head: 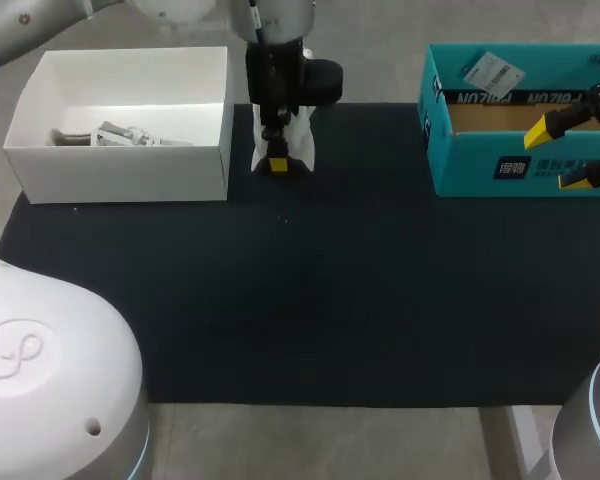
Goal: Take the shoe out of the shoebox, open the shoe tongue, remove and reinsert the insole, then place the shoe into the shoebox
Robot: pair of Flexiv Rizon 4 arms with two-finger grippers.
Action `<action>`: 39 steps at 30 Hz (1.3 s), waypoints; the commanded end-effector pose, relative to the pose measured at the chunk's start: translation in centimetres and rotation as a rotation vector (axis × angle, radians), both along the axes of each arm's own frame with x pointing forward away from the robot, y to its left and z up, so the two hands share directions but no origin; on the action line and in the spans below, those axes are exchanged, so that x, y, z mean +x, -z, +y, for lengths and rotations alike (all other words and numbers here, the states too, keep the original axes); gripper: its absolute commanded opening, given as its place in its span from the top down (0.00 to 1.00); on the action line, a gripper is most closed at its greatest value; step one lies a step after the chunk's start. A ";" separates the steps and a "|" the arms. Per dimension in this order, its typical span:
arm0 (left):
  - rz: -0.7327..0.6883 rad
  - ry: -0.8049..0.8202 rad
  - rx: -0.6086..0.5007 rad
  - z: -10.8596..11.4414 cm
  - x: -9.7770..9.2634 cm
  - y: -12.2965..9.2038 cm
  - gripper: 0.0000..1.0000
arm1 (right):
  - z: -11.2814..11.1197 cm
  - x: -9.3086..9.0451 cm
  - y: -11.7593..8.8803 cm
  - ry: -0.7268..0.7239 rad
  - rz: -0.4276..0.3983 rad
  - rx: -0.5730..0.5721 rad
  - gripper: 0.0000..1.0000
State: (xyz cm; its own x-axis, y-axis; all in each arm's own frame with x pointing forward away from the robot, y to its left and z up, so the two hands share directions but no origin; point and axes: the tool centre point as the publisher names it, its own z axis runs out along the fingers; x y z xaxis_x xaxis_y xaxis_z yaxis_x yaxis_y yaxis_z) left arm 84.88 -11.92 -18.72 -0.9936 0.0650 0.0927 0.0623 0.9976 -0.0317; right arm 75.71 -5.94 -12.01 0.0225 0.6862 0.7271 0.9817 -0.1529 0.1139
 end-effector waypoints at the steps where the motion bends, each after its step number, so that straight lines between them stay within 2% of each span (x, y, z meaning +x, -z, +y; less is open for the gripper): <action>1: 0.007 0.010 -0.016 2.5 2.1 -0.6 1.00 | 0.1 0.1 0.0 0.001 0.002 -0.003 0.00; 8: -0.012 0.039 -0.013 6.4 6.3 -0.7 1.00 | 0.1 0.1 0.0 0.001 0.002 -0.003 0.00; 13: -0.034 0.020 0.008 9.6 10.0 -0.5 1.00 | 0.1 0.1 0.0 0.001 0.002 -0.003 0.00; 19: -0.001 -0.004 0.020 13.6 13.6 -0.7 1.00 | 0.1 0.1 0.0 0.001 0.002 -0.003 0.00; 39: -0.016 -0.034 0.068 25.9 21.7 1.0 1.00 | 0.1 0.1 0.0 0.001 0.002 -0.003 0.00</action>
State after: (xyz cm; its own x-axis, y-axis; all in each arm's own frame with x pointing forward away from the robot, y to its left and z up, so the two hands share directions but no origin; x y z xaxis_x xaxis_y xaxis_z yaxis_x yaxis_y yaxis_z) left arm 105.79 12.91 -19.55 -0.9972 0.0240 0.0705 0.0275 0.9984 0.0500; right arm 75.71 -5.93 -12.01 0.0225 0.6861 0.7271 0.9817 -0.1529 0.1139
